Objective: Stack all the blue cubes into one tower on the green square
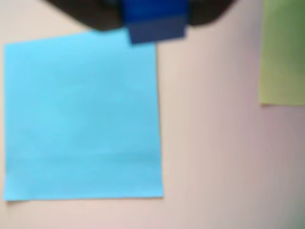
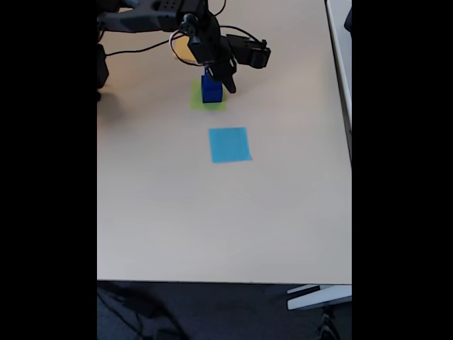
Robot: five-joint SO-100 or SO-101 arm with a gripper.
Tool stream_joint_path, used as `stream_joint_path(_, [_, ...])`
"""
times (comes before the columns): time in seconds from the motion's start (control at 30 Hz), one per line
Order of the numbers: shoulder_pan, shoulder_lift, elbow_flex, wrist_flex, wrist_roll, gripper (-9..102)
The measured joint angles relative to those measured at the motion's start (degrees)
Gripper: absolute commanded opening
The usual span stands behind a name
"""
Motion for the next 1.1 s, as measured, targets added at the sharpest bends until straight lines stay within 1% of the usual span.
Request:
stream_joint_path(0.2, [-4.6,2.6,0.0,4.0,8.3,0])
stream_joint_path(0.47, [-8.5,3.1,0.0,9.3,14.5,0])
stream_joint_path(0.93, [-10.3,6.6,4.7,10.0,17.1,0])
stream_joint_path(1.1, [-10.3,6.6,7.1,8.3,16.6,0])
